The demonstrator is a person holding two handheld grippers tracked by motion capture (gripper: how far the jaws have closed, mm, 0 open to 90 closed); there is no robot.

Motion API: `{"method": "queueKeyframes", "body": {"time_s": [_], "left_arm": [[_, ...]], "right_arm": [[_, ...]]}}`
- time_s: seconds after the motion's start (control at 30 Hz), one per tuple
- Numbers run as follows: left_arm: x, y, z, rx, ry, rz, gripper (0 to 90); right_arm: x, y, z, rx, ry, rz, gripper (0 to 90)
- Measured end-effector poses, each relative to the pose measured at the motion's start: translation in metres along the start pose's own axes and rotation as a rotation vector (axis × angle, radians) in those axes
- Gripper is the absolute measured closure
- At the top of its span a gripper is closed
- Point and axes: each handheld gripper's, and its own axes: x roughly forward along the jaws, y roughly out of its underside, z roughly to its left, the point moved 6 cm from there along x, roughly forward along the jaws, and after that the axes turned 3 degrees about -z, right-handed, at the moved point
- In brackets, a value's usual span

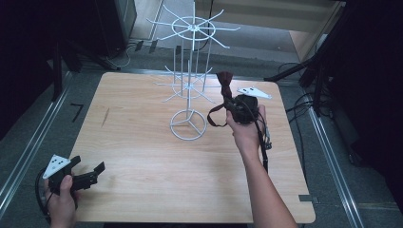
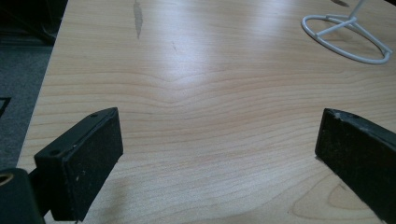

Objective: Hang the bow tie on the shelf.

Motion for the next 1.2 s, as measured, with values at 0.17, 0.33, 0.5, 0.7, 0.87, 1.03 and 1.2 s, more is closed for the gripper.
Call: {"method": "queueKeyframes", "body": {"time_s": [0.17,0.33,0.5,0.7,0.87,1.03,1.2], "left_arm": [[0.0,0.0,0.0,0.001,0.0,0.0,1.5],[0.0,0.0,0.0,0.001,0.0,0.0,1.5],[0.0,0.0,0.0,0.0,0.001,-0.001,1.5],[0.0,0.0,0.0,0.0,0.001,0.001,1.5],[0.0,0.0,0.0,-0.001,0.001,0.001,1.5],[0.0,0.0,0.0,-0.001,0.001,0.0,1.5],[0.0,0.0,0.0,-0.001,0.001,0.001,1.5]], "right_arm": [[0.003,-0.001,0.001,-0.005,-0.002,0.017,83.9],[0.012,0.002,0.001,-0.003,-0.001,0.041,83.8],[0.019,0.005,0.005,-0.007,-0.008,0.06,83.7],[0.025,0.007,0.01,-0.012,-0.017,0.074,83.7],[0.029,0.009,0.012,-0.017,-0.023,0.083,83.7],[0.033,0.014,0.013,-0.01,-0.029,0.087,83.6],[0.034,0.017,0.012,-0.007,-0.028,0.085,83.5]]}}
